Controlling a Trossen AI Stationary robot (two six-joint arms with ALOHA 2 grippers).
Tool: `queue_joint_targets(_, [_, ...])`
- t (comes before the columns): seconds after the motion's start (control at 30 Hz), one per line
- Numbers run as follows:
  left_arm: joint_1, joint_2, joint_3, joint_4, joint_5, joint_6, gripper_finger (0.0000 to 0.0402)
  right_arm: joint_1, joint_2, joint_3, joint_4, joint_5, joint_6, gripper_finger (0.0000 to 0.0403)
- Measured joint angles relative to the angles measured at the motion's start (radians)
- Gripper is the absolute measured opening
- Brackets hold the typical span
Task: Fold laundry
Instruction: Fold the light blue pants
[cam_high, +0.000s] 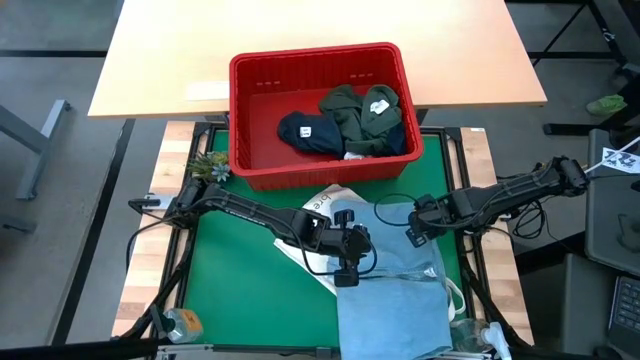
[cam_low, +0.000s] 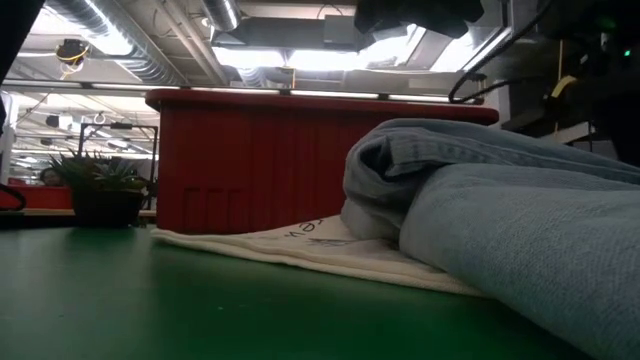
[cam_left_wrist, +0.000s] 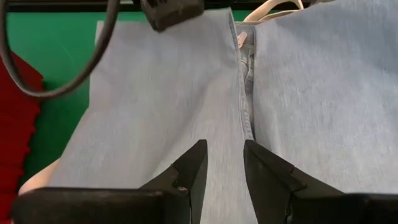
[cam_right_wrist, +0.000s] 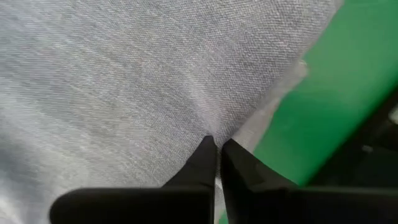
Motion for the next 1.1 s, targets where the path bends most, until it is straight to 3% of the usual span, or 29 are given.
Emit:
queue_joint_targets(0.37, [-0.005,0.0,0.0,0.0,0.001,-0.007,0.0099,0.0,0.034,0.064,-0.251,-0.004,0.0,0.0005])
queue_joint_targets(0.6, [-0.022,0.0,0.0,0.0,0.001,-0.037,0.0099,0.0,0.078,0.064,-0.169,-0.004,-0.011,0.0008])
queue_joint_targets(0.8, [-0.032,0.007,-0.048,0.04,0.001,-0.059,0.0099,0.0,0.082,0.064,-0.151,-0.004,-0.065,0.004])
queue_joint_targets(1.1, [-0.032,0.007,-0.237,0.279,0.001,-0.061,0.0099,0.0,0.082,0.064,-0.153,-0.022,-0.091,0.0111])
